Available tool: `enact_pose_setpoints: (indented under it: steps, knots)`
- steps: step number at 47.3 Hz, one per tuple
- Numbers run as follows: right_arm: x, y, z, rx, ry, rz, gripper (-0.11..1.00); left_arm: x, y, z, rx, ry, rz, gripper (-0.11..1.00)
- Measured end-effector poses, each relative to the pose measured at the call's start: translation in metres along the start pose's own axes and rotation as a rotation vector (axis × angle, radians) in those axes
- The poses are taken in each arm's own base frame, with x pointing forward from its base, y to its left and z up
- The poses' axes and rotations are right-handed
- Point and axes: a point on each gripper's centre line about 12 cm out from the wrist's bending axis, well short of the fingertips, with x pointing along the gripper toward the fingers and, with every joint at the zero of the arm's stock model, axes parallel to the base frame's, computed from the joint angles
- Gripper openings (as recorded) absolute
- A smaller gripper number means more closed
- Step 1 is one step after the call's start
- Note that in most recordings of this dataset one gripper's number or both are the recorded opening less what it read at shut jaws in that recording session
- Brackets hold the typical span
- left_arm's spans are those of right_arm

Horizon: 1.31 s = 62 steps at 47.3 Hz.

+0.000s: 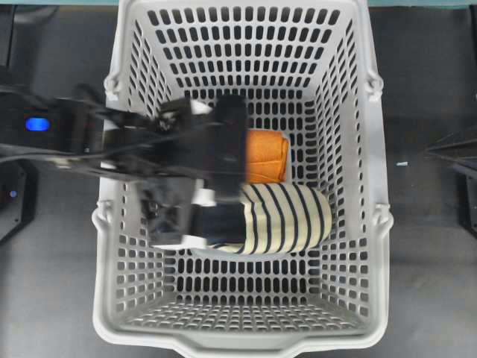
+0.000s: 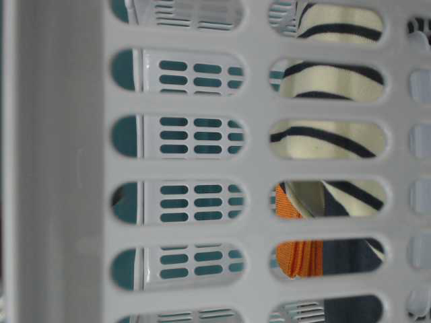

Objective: Pick up the slipper from the shopping basket with the left arm.
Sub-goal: 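Lower the open left gripper onto the striped slipper's heel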

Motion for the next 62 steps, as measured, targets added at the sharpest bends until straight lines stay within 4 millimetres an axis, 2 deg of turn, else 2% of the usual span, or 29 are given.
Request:
enact_pose_setpoints:
  steps: [4, 15, 19, 31, 38, 47, 52, 57, 62]
  knots:
    - [0.0, 0.001, 0.0, 0.0, 0.0, 0.005, -0.01, 0.017, -0.001, 0.001, -0.003, 0.069, 0.003, 0.16]
    - [0.0, 0.003, 0.0, 0.0, 0.0, 0.015, -0.01, 0.055, -0.006, 0.004, 0.001, 0.164, 0.005, 0.82]
    - [0.0, 0.004, 0.0, 0.0, 0.0, 0.021, -0.01, 0.064, -0.008, 0.005, -0.004, 0.174, 0.003, 0.91]
    - [0.0, 0.004, -0.003, 0.002, 0.008, 0.023, -0.01, 0.101, -0.01, -0.012, -0.036, 0.249, 0.011, 0.9]
    - [-0.001, 0.004, -0.005, 0.001, 0.011, 0.024, -0.01, 0.123, -0.01, -0.031, -0.038, 0.314, 0.016, 0.89]
    - [-0.001, 0.004, -0.006, 0.001, 0.014, 0.024, -0.01, 0.133, -0.009, -0.04, -0.042, 0.303, 0.015, 0.84]
    - [-0.001, 0.004, -0.007, 0.001, 0.016, 0.024, -0.01, 0.134, -0.01, -0.042, -0.032, 0.286, 0.011, 0.64]
    - [-0.001, 0.004, -0.007, 0.0, 0.017, 0.024, -0.01, 0.134, -0.01, -0.043, -0.024, 0.286, 0.01, 0.33]
    - [-0.001, 0.004, -0.007, 0.001, 0.017, 0.024, -0.01, 0.129, -0.009, -0.038, -0.015, 0.277, 0.009, 0.09]
